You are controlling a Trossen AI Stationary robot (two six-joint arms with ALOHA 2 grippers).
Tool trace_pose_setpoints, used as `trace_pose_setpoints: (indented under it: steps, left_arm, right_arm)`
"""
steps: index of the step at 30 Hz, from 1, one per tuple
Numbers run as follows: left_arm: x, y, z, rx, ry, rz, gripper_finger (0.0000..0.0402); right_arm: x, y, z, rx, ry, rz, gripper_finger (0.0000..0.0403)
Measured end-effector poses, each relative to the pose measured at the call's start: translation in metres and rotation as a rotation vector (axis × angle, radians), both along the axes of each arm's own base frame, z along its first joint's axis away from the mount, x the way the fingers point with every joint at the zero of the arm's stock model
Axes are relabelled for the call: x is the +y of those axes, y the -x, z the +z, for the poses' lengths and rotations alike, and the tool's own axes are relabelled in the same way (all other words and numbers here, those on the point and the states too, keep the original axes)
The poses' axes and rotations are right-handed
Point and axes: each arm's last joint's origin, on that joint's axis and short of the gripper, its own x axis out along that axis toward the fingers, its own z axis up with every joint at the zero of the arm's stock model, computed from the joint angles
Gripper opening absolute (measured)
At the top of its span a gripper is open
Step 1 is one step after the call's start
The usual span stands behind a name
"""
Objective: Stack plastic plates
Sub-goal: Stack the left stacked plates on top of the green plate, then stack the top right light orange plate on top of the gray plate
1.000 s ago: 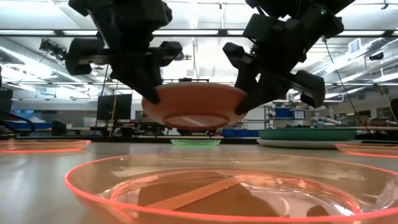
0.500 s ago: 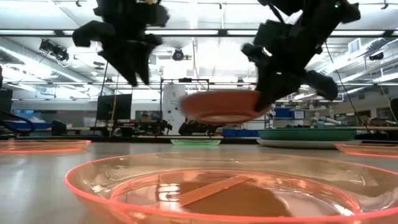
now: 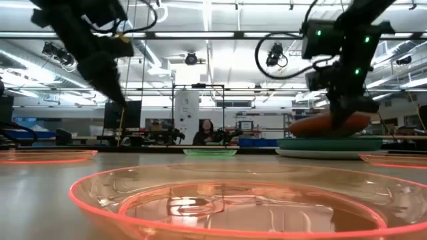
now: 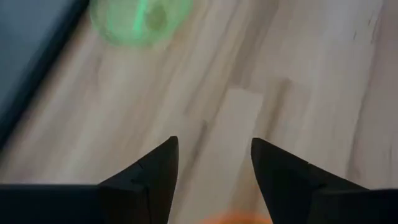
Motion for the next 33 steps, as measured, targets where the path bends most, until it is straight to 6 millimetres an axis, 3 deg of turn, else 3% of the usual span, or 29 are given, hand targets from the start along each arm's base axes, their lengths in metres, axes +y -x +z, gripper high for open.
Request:
trace_pose_setpoints:
  steps: [11,17,21,26,29,33]
  left_arm:
    - [-0.039,-0.004,-0.003,-0.088,0.083,-0.071,0.0206]
    - [-0.051,-0.004,-0.001,-0.135,0.065,-0.056,0.0206]
    - [-0.056,-0.003,-0.001,-0.141,0.087,-0.059,0.0206]
    - [-0.057,-0.006,0.003,-0.211,0.051,-0.011,0.0206]
    - [-0.056,-0.011,0.009,-0.309,0.001,0.064,0.0206]
    - [-0.056,-0.015,0.016,-0.375,-0.024,0.046,0.0206]
  right_arm:
    - [-0.017,0.001,-0.023,0.028,-0.048,0.006,0.0040]
    - [-0.017,0.001,-0.024,0.059,-0.024,-0.012,0.0129]
    - [-0.013,-0.003,-0.005,0.037,-0.052,-0.031,0.0192]
    - [-0.001,-0.007,0.028,-0.041,-0.108,-0.116,0.0242]
    - [0.015,-0.011,0.040,-0.200,-0.267,-0.358,0.0248]
    - [0.054,-0.014,0.037,-0.291,-0.526,-0.611,0.0241]
